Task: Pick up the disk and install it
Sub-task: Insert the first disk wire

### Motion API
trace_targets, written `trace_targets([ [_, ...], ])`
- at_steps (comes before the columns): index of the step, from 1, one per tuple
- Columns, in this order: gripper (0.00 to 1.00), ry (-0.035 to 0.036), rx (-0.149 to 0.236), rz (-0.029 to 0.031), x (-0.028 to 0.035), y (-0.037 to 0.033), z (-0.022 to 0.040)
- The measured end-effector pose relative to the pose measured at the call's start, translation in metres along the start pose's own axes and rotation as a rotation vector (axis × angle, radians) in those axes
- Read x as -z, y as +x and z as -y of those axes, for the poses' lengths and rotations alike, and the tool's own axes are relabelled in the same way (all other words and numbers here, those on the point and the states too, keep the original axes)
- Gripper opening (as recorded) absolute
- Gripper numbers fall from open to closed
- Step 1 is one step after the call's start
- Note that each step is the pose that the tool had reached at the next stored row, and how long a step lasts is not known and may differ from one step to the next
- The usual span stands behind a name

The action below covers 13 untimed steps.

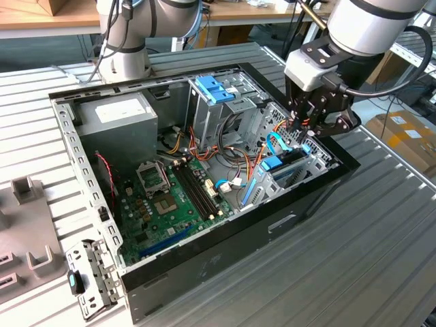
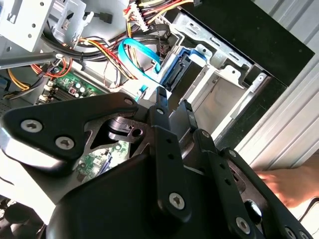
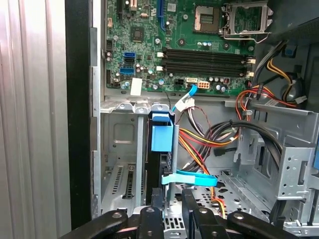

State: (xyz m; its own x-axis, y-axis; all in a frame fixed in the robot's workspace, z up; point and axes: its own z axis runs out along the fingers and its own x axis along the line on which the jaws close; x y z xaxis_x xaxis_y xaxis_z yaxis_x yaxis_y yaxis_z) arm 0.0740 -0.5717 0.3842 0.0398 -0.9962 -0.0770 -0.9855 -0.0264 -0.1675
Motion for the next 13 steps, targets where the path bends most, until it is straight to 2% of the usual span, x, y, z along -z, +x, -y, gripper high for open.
trace_targets([
  [1,0.30,0.0000,0.000,0.0001,0.0000,0.0000,0.0000],
  [3,0.30,0.0000,0.000,-0.0001,0.0090,-0.0007,0.0015],
  [13,0.30,0.0000,0.000,-0.0001,0.0098,-0.0008,0.0017],
])
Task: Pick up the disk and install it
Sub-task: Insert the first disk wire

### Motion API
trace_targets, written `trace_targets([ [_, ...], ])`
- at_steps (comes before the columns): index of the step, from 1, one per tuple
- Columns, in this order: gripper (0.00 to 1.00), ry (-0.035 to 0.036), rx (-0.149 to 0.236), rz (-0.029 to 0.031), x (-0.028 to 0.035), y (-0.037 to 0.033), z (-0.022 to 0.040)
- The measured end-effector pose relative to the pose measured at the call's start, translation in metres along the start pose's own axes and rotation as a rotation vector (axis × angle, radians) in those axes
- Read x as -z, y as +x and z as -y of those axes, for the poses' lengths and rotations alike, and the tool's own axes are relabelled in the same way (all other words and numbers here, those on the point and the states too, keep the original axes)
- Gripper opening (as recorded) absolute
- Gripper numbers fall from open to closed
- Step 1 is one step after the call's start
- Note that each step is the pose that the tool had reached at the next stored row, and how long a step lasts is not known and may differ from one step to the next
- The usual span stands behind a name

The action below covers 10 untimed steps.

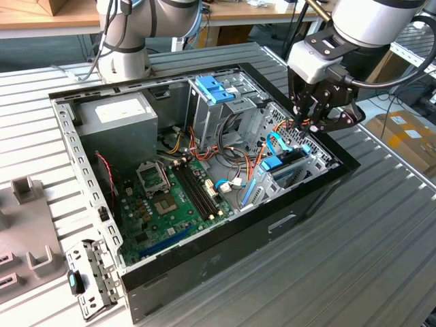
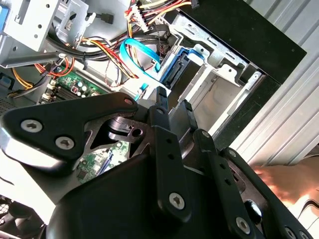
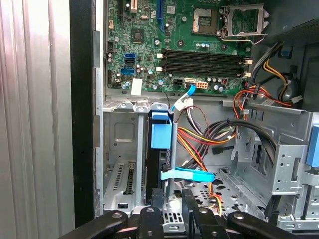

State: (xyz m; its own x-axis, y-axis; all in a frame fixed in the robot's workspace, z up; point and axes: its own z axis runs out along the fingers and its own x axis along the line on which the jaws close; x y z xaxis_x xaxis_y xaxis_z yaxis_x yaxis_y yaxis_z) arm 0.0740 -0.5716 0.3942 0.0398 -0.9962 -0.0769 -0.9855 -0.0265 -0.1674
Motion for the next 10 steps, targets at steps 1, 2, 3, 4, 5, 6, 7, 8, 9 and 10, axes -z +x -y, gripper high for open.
trace_targets([
  [1,0.30,0.0000,0.000,0.0000,0.0000,0.0000,0.0000],
  [2,0.30,-0.0038,0.000,0.0001,0.0000,0.0000,0.0000],
  [3,0.30,-0.0138,-0.001,0.0002,0.0001,-0.0001,0.0001],
  [4,0.30,-0.0182,-0.001,0.0003,0.0000,0.0000,0.0000],
  [5,0.30,-0.0245,-0.002,0.0006,-0.0001,0.0000,0.0000],
  [6,0.30,-0.0389,-0.003,0.0010,-0.0002,0.0000,0.0000],
  [7,0.30,-0.0438,-0.004,0.0012,-0.0002,0.0000,-0.0001],
  [8,0.30,-0.0438,-0.004,0.0011,-0.0002,0.0000,-0.0001],
  [9,0.30,-0.0440,-0.004,0.0012,-0.0002,0.0000,-0.0001],
  [10,0.30,-0.0441,-0.004,0.0011,-0.0002,0.0000,0.0000],
])
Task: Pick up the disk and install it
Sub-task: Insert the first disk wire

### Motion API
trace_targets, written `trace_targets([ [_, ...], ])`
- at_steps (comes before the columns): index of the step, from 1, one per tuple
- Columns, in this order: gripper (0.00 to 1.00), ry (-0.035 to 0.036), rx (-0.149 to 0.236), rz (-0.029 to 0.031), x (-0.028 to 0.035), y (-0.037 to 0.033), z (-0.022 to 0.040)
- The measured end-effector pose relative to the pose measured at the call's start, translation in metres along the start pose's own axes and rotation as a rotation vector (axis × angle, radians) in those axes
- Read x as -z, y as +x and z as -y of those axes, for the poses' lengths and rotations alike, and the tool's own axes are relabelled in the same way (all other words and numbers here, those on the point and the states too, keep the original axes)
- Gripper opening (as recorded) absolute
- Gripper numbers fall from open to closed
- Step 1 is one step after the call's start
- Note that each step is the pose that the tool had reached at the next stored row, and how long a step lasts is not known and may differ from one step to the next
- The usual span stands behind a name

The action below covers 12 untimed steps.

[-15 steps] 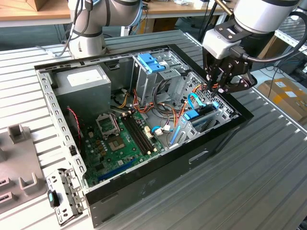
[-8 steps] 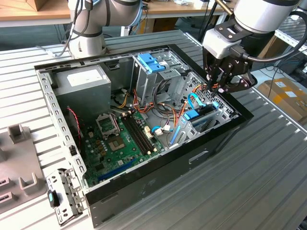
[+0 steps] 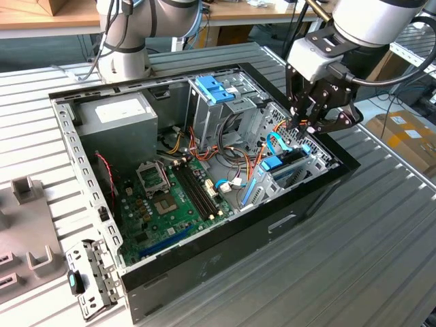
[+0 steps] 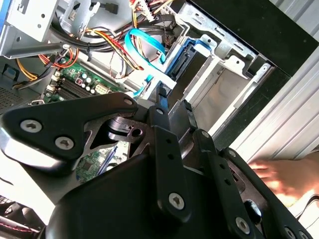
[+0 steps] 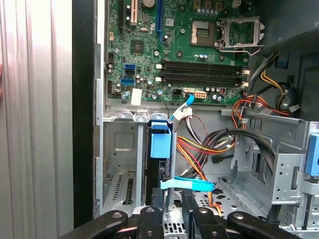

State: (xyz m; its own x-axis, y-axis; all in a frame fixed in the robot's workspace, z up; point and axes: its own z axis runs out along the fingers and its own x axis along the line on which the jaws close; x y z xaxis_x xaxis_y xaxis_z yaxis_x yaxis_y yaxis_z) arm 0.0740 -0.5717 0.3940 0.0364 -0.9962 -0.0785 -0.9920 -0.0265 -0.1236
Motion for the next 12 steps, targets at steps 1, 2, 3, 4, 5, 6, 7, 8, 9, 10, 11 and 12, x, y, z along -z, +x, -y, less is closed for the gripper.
trace_targets([
  [1,0.30,-0.0001,0.000,0.0000,0.0000,0.0000,0.0000],
  [2,0.30,-0.0003,0.000,0.0000,0.0000,0.0000,0.0000],
  [3,0.30,-0.0003,0.000,0.0000,0.0000,0.0000,0.0000],
  [4,0.30,-0.0005,0.000,0.0001,0.0000,0.0000,0.0000],
  [5,0.30,-0.0005,0.000,0.0000,-0.0001,0.0000,0.0001],
  [6,0.30,-0.0007,0.000,0.0000,-0.0002,0.0000,0.0004],
  [7,0.30,-0.0014,0.000,-0.0003,-0.0005,0.0000,0.0009],
  [8,0.30,-0.0035,0.000,-0.0013,-0.0011,0.0000,0.0017],
  [9,0.30,-0.0071,0.000,-0.0018,-0.0019,0.0000,0.0032],
  [10,0.30,-0.0125,-0.001,-0.0017,-0.0029,0.0001,0.0055],
  [11,0.30,-0.0185,-0.001,-0.0019,-0.0038,0.0000,0.0089],
  [12,0.30,-0.0217,-0.002,-0.0018,-0.0048,0.0000,0.0114],
])
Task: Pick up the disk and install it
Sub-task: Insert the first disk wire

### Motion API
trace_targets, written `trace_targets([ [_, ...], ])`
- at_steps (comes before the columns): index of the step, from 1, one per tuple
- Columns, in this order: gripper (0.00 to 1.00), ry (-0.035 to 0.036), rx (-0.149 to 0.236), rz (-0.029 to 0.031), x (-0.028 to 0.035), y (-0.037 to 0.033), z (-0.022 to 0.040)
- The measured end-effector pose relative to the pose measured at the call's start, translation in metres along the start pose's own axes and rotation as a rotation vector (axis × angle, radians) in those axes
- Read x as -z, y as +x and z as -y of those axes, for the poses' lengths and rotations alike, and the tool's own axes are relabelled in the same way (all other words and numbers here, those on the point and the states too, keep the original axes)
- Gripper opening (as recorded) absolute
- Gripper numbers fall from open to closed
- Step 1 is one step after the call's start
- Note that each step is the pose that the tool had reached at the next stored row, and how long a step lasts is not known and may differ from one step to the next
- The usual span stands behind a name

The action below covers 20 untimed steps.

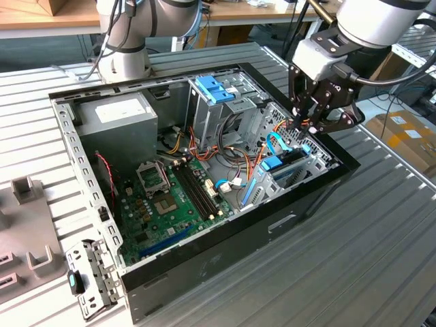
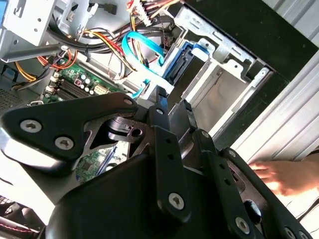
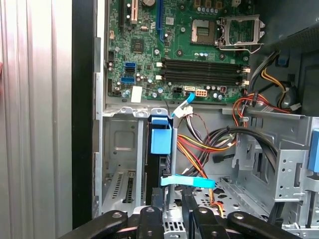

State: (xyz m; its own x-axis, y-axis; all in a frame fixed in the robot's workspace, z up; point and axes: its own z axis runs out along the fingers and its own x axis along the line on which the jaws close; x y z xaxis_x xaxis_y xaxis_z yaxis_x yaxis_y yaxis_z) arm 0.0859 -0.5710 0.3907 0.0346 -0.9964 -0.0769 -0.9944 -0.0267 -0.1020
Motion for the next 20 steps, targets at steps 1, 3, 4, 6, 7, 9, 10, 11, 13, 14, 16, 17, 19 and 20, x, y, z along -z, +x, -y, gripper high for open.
trace_targets([
  [1,0.30,-0.0035,0.000,0.0001,-0.0015,-0.0003,0.0028],
  [3,0.30,-0.0064,-0.001,-0.0004,-0.0045,-0.0014,0.0026],
  [4,0.30,-0.0085,-0.001,-0.0003,-0.0066,-0.0016,0.0025],
  [6,0.30,-0.0157,-0.001,-0.0034,-0.0103,-0.0018,0.0038],
  [7,0.30,-0.0211,-0.001,-0.0048,-0.0111,-0.0017,0.0051],
  [9,0.30,-0.0410,-0.002,-0.0099,-0.0124,-0.0016,0.0089],
  [10,0.30,-0.0520,-0.003,-0.0122,-0.0130,-0.0016,0.0107],
  [11,0.30,-0.0642,-0.004,-0.0138,-0.0136,-0.0017,0.0126],
  [13,0.30,-0.0728,-0.004,-0.0145,-0.0140,-0.0017,0.0146],
  [14,0.30,-0.0729,-0.004,-0.0144,-0.0142,-0.0016,0.0151],
  [16,0.30,-0.0730,-0.004,-0.0141,-0.0149,-0.0015,0.0168],
  [17,0.30,-0.0729,-0.004,-0.0142,-0.0153,-0.0016,0.0177],
  [19,0.30,-0.0706,-0.003,-0.0143,-0.0161,-0.0016,0.0176],
  [20,0.30,-0.0663,-0.002,-0.0140,-0.0166,-0.0016,0.0175],
])
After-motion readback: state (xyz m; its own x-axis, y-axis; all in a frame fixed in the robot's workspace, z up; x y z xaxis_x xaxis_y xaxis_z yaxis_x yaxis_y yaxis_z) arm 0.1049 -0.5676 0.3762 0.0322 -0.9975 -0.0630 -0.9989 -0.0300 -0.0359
